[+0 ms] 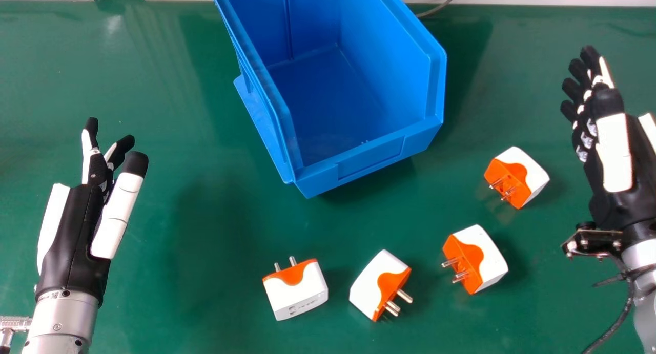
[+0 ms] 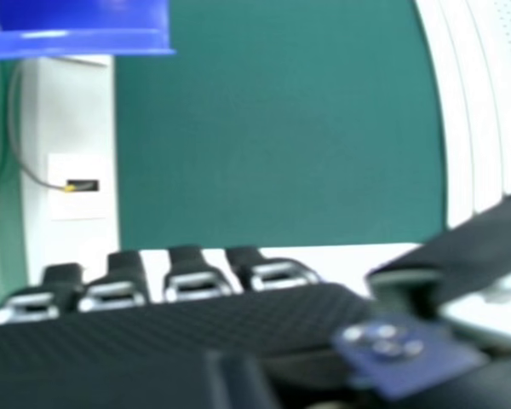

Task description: Pick all objects and put in blue box

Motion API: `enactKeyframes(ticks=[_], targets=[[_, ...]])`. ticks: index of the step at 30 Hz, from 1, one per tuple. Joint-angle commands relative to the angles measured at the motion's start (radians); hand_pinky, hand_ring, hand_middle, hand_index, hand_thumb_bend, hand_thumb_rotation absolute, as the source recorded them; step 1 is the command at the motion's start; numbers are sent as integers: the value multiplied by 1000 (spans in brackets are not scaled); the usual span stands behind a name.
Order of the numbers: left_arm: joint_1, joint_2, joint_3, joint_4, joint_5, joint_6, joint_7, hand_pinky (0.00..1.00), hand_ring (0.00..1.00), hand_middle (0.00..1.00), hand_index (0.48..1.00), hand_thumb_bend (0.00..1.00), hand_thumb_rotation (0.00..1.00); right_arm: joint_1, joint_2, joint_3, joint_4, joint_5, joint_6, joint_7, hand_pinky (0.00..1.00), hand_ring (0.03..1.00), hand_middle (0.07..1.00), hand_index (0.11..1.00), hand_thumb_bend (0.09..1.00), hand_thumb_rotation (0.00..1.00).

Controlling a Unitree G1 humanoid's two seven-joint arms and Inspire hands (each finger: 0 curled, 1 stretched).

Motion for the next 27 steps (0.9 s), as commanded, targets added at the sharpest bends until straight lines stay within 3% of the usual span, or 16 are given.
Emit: enactKeyframes(ticks=[1, 6, 10, 16, 21, 27], targets=[[20, -17, -3, -34, 3, -20, 17, 899, 974, 944, 947, 840, 991, 10, -34, -16, -20, -28, -14, -17, 1000, 1000, 1000, 1000, 749, 1000], [42, -45, -18, -55, 9, -23, 31, 904, 973, 946, 950, 836, 990, 21, -65, -29, 5, -89, -21, -47, 1000, 1000, 1000, 1000, 793, 1000], [53, -67, -30, -68, 4, -17, 38, 917, 974, 951, 954, 834, 992, 23, -77, -34, -7, -126, 6, -82, 988, 1000, 1000, 1000, 798, 1000], [65, -91, -45, -109, -8, 18, 37, 937, 980, 962, 961, 864, 994, 7, -81, -16, -40, -217, 94, -154, 984, 1000, 1000, 999, 785, 987], [66, -100, -47, -124, -7, 30, 35, 979, 997, 979, 972, 914, 992, -18, -96, 22, -40, -294, 138, -173, 984, 998, 999, 992, 759, 892], [59, -103, -50, -112, -2, 13, 38, 977, 996, 973, 971, 915, 990, -61, -155, 98, 8, -454, 179, -200, 958, 990, 993, 975, 781, 864]])
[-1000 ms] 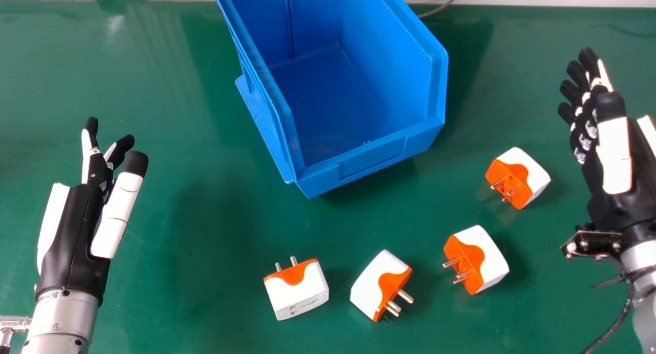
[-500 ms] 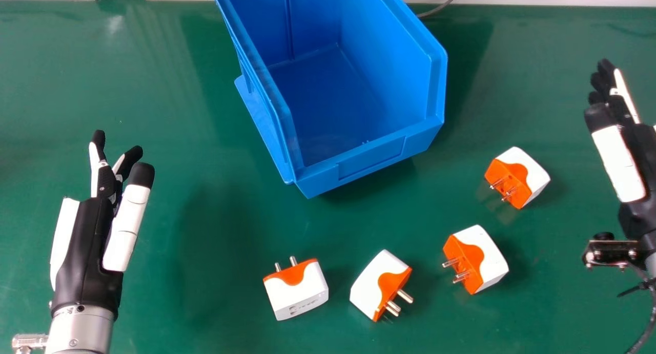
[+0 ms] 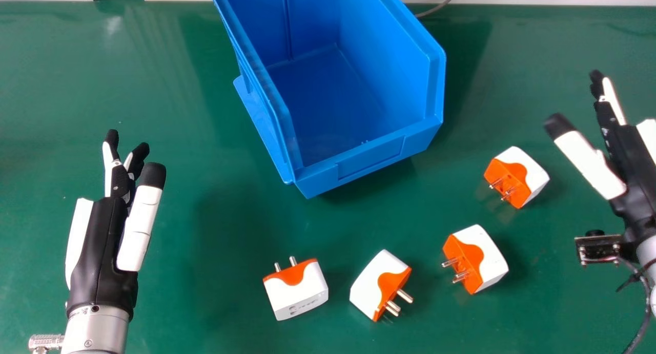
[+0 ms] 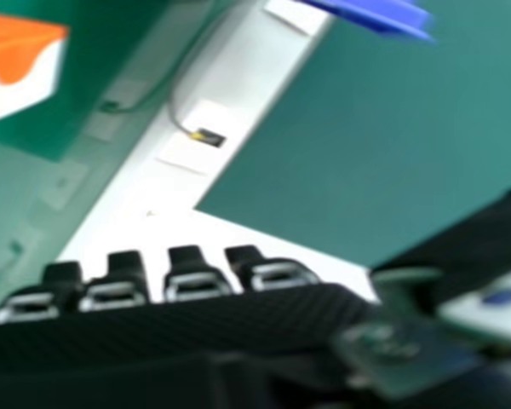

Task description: Pick all objects and put in blue box

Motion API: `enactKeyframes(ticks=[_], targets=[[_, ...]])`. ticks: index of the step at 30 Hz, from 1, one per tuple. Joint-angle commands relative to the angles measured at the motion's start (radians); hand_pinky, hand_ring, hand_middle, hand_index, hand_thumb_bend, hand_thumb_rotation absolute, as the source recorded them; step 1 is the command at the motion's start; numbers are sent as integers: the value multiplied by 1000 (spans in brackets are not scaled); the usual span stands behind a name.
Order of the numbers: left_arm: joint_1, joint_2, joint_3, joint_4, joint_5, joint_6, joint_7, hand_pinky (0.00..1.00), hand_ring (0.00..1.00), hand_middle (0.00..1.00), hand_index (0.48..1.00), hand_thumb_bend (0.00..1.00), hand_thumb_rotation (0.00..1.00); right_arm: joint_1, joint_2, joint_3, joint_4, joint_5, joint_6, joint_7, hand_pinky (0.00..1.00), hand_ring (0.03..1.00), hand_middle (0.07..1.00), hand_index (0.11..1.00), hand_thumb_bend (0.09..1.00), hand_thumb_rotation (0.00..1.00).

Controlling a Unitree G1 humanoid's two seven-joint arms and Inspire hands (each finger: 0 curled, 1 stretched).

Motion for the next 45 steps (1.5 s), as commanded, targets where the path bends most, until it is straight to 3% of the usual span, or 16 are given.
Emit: enactKeyframes(ticks=[1, 8, 15, 24, 32, 45], targets=[[-4, 1, 0, -13, 1, -21, 6, 977, 996, 973, 971, 915, 990, -36, -51, 37, -4, -85, 44, -19, 958, 990, 993, 975, 781, 864], [-12, 2, -4, 1, 9, -34, 12, 961, 991, 957, 974, 908, 986, -87, -71, 123, -19, -212, 176, -10, 863, 969, 974, 956, 784, 843], [-22, 6, -7, 27, 14, -57, 16, 961, 991, 957, 973, 894, 986, -121, -84, 189, -3, -302, 264, -14, 851, 963, 973, 951, 787, 831], [-41, 9, -6, 53, 18, -66, 18, 963, 992, 957, 973, 836, 982, -162, -84, 275, 3, -414, 398, -1, 841, 925, 952, 930, 869, 803], [-48, 11, -5, 54, 21, -60, 16, 964, 993, 957, 972, 838, 984, -195, -111, 327, 65, -449, 424, 14, 831, 916, 951, 930, 904, 802], [-47, 19, -2, 57, 22, -70, 12, 969, 995, 959, 974, 837, 987, -252, -114, 379, 174, -460, 438, 22, 846, 923, 960, 934, 894, 734]])
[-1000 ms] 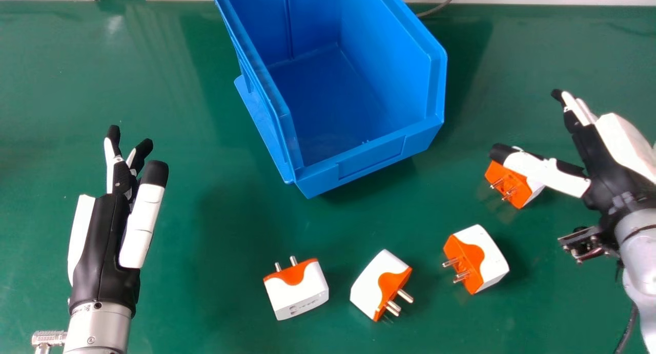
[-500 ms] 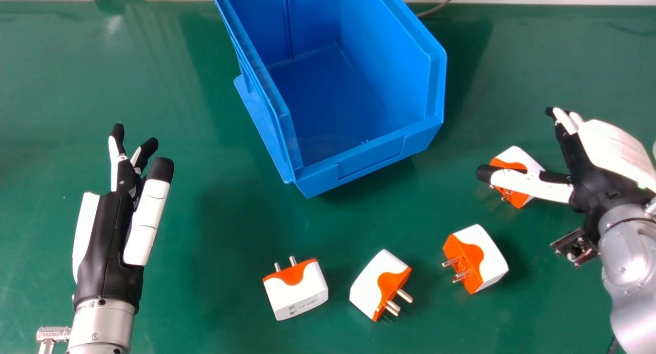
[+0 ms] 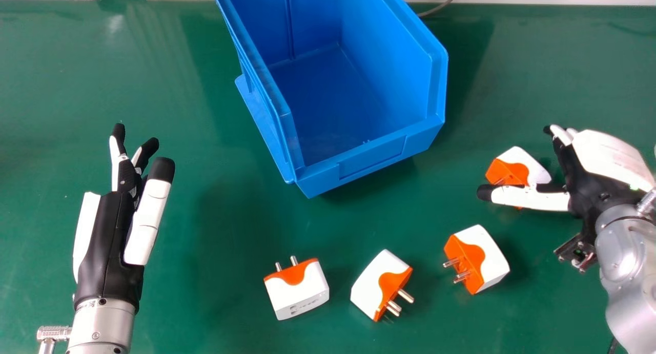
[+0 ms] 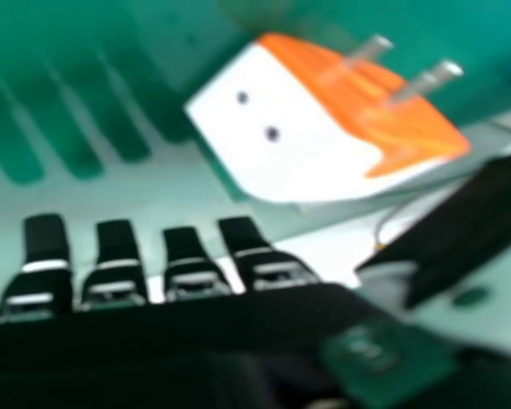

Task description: Pick all objects and put in blue box

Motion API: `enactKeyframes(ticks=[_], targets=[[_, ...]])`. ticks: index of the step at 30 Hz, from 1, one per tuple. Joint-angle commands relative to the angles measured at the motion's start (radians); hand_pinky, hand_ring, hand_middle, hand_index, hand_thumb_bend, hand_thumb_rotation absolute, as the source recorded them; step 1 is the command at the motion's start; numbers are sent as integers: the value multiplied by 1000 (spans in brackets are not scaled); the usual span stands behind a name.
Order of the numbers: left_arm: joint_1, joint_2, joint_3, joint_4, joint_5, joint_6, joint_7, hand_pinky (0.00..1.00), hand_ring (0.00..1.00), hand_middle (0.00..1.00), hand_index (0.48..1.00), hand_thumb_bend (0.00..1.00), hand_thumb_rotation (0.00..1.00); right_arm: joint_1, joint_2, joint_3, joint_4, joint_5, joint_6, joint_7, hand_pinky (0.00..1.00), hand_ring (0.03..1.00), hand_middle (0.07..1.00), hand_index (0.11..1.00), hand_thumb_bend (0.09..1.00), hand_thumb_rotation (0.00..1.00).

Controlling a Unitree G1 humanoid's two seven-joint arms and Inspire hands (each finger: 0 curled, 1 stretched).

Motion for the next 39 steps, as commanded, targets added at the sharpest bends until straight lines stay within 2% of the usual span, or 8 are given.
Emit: enactKeyframes(ticks=[1, 11, 17, 25, 33, 34, 36, 39], targets=[[-6, 16, 5, -7, 2, -25, 1, 969, 995, 959, 975, 837, 988, -46, -17, 3, 21, -12, 1, -6, 847, 923, 960, 934, 895, 731], [1, 16, 6, -13, 0, -18, 2, 970, 996, 960, 975, 836, 989, -113, -18, 55, 140, -23, -4, -16, 872, 937, 961, 931, 890, 700], [17, 15, 5, -44, 4, -3, 4, 969, 995, 959, 974, 841, 989, -158, -20, 103, 215, -56, -4, -18, 872, 938, 956, 929, 888, 701], [26, 18, 9, -54, 11, -6, 6, 954, 983, 948, 969, 850, 993, -183, -12, 136, 260, -72, -11, -26, 866, 931, 947, 920, 879, 697], [36, 21, 10, -74, 28, -2, 10, 919, 970, 941, 962, 847, 1000, -200, -4, 178, 273, -109, 8, -47, 781, 853, 865, 843, 813, 697], [37, 21, 10, -74, 29, -2, 11, 914, 966, 939, 959, 846, 1000, -201, -1, 184, 272, -116, 13, -53, 744, 815, 828, 801, 791, 682], [39, 23, 10, -79, 29, 0, 10, 905, 960, 934, 955, 843, 1000, -203, 6, 189, 273, -123, 21, -61, 681, 753, 774, 740, 761, 659], [41, 25, 11, -85, 28, 3, 8, 899, 957, 931, 951, 843, 999, -207, 17, 192, 278, -123, 26, -73, 645, 716, 746, 704, 739, 645]])
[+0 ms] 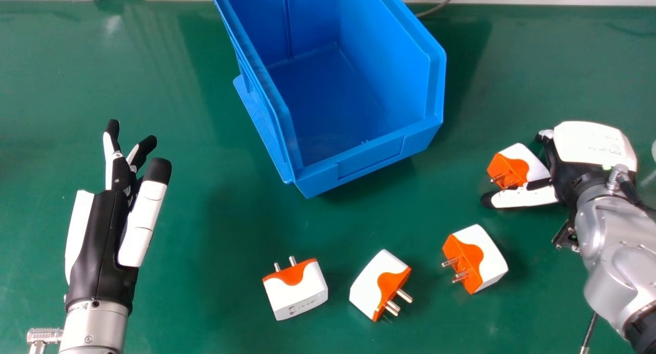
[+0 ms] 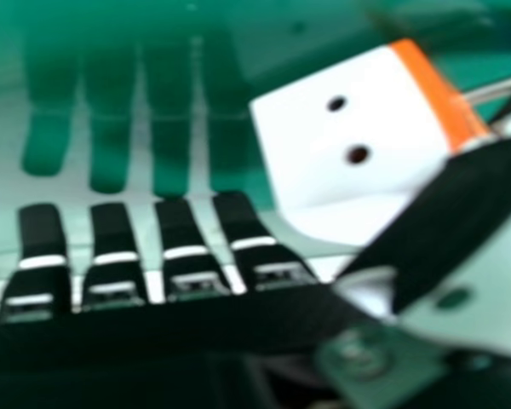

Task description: Pick all objects and put in blue box

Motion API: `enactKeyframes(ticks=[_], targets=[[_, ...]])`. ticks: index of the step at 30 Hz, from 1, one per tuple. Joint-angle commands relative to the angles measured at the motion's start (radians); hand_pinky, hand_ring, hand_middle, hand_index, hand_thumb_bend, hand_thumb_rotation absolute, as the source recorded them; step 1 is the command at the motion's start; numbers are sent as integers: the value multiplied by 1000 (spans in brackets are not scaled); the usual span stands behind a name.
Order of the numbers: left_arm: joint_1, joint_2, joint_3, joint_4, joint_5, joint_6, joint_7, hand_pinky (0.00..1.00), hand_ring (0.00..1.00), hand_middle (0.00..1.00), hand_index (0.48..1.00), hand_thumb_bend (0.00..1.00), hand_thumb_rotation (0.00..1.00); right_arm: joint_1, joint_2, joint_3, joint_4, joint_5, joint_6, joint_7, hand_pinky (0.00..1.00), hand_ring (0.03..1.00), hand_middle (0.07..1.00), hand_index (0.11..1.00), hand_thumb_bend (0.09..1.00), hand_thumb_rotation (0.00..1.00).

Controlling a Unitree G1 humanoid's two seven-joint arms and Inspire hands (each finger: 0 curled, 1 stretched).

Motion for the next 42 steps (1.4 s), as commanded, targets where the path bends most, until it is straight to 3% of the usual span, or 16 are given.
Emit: enactKeyframes(ticks=[1, 7, 8, 10, 12, 14, 18, 20, 24, 26, 27, 28, 33, 36, 40, 42], targets=[[8, 15, 6, -31, 6, -2, 2, 896, 956, 930, 950, 843, 998, -11, 15, 4, 1, -1, 2, -11, 615, 683, 723, 679, 728, 639], [8, 25, 7, -32, 4, -1, -1, 890, 952, 927, 946, 842, 996, 5, 21, 0, -4, 13, -53, -77, 425, 488, 565, 553, 656, 589], [9, 26, 7, -34, 2, 0, -1, 883, 948, 924, 943, 840, 992, 7, 21, -1, -3, 15, -62, -85, 312, 365, 440, 430, 578, 509], [11, 28, 7, -41, 1, 5, -1, 881, 947, 923, 942, 840, 991, 11, 19, -5, 9, 24, -92, -111, 288, 340, 414, 406, 556, 486], [12, 29, 7, -47, -1, 10, -1, 874, 943, 918, 938, 838, 984, 15, 18, -9, 15, 31, -113, -126, 149, 209, 295, 386, 480, 354], [13, 29, 8, -50, -4, 13, -3, 868, 940, 913, 935, 836, 979, 19, 18, -15, 18, 41, -128, -133, 76, 138, 234, 453, 429, 262], [14, 29, 8, -60, -7, 23, -4, 865, 938, 910, 933, 835, 976, 27, 21, -25, 6, 61, -130, -129, 74, 139, 240, 503, 409, 235], [12, 30, 10, -60, -8, 25, -6, 861, 935, 908, 930, 833, 972, 30, 26, -36, 1, 75, -126, -122, 66, 134, 240, 533, 418, 174], [10, 30, 12, -62, -10, 26, -8, 856, 933, 905, 928, 831, 968, 31, 31, -42, -16, 87, -106, -107, 58, 126, 235, 510, 462, 149], [7, 30, 12, -60, -10, 25, -8, 855, 932, 905, 927, 830, 967, 32, 31, -44, -27, 89, -92, -98, 67, 135, 282, 506, 473, 119], [5, 30, 12, -59, -10, 24, -9, 853, 931, 904, 926, 830, 966, 32, 31, -45, -30, 89, -86, -94, 83, 153, 320, 503, 481, 95], [3, 30, 11, -56, -12, 24, -10, 848, 928, 902, 923, 828, 964, 33, 31, -49, -37, 93, -78, -88, 172, 253, 372, 513, 491, 62], [-2, 27, 10, -55, -14, 27, -11, 842, 926, 900, 919, 828, 961, 55, 49, -103, -106, 135, -43, -98, 295, 382, 435, 511, 503, 27], [-3, 26, 9, -55, -13, 28, -10, 839, 924, 899, 917, 829, 959, 88, 57, -128, -173, 144, -31, -120, 311, 396, 450, 516, 506, 15], [-11, 26, 7, -52, -10, 34, -8, 837, 923, 898, 915, 829, 957, 148, 41, -124, -321, 84, 21, -122, 323, 407, 467, 509, 509, 6], [-17, 26, 7, -46, -9, 35, -7, 837, 923, 898, 915, 828, 957, 178, 38, -133, -395, 73, 43, -115, 354, 441, 503, 501, 502, 58]])
